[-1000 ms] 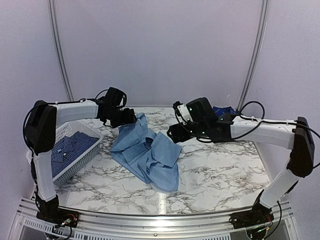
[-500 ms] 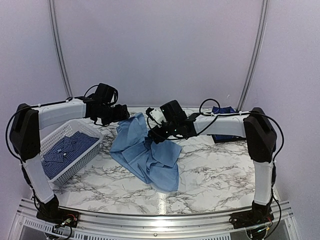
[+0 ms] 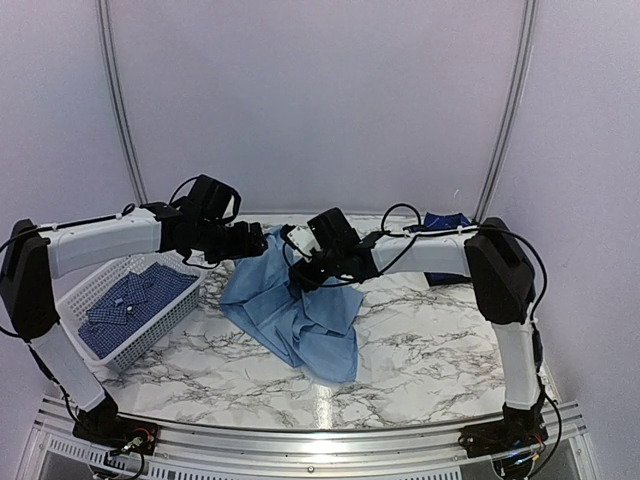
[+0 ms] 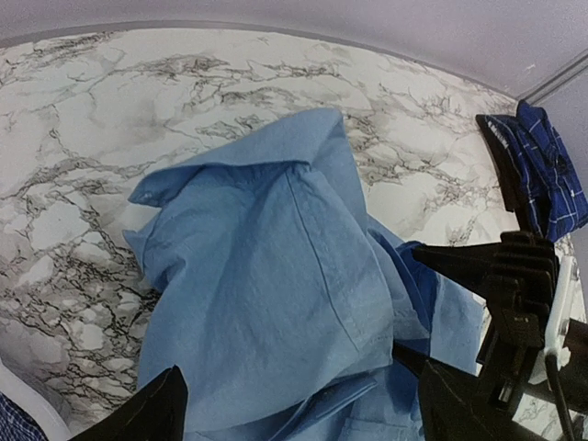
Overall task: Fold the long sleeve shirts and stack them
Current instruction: Flatten out the crumpled shirt at the center of the board.
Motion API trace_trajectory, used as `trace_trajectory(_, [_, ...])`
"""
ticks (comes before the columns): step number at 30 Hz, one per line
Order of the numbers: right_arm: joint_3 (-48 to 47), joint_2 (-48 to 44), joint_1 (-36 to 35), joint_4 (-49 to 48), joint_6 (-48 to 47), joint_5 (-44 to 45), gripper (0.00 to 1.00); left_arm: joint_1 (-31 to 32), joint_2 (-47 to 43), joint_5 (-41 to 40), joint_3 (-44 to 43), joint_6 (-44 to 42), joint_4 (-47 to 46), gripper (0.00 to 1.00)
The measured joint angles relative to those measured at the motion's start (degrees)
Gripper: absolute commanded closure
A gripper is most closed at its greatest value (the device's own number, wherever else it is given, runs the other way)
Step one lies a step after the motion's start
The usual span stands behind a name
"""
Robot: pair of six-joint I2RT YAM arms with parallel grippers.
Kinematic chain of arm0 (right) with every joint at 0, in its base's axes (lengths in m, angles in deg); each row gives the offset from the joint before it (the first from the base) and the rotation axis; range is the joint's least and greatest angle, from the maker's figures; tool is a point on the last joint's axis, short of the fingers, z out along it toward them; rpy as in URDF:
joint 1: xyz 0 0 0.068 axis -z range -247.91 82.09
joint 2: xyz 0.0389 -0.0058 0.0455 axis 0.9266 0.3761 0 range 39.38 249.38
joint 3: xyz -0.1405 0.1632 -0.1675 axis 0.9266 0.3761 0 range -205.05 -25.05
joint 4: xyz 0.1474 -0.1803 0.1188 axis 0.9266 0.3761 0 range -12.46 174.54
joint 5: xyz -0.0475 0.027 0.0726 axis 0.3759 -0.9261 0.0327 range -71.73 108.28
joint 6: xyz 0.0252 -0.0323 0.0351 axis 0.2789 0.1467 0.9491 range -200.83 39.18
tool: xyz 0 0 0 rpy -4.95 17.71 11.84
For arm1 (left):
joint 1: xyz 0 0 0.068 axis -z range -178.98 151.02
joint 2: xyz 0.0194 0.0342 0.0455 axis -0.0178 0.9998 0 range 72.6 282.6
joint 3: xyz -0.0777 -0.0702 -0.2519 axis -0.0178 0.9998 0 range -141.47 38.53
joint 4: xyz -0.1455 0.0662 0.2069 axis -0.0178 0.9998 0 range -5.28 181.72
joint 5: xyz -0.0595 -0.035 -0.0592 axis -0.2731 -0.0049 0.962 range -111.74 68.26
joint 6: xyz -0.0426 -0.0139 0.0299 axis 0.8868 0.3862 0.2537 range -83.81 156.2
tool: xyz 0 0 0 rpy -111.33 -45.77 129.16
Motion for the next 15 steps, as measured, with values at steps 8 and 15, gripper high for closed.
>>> trace_trajectory(8, [-0.9, 1.6, 0.9, 0.7, 5.2, 4.9, 1.0, 3.2, -0.1, -0.4, 2.6, 1.7, 0.3, 0.12])
trace_trajectory(15, [2.1, -3.3, 4.0, 5.0, 13.2, 10.8, 1.0, 6.5, 1.2, -1.4, 2.6, 1.9, 0.2, 0.22])
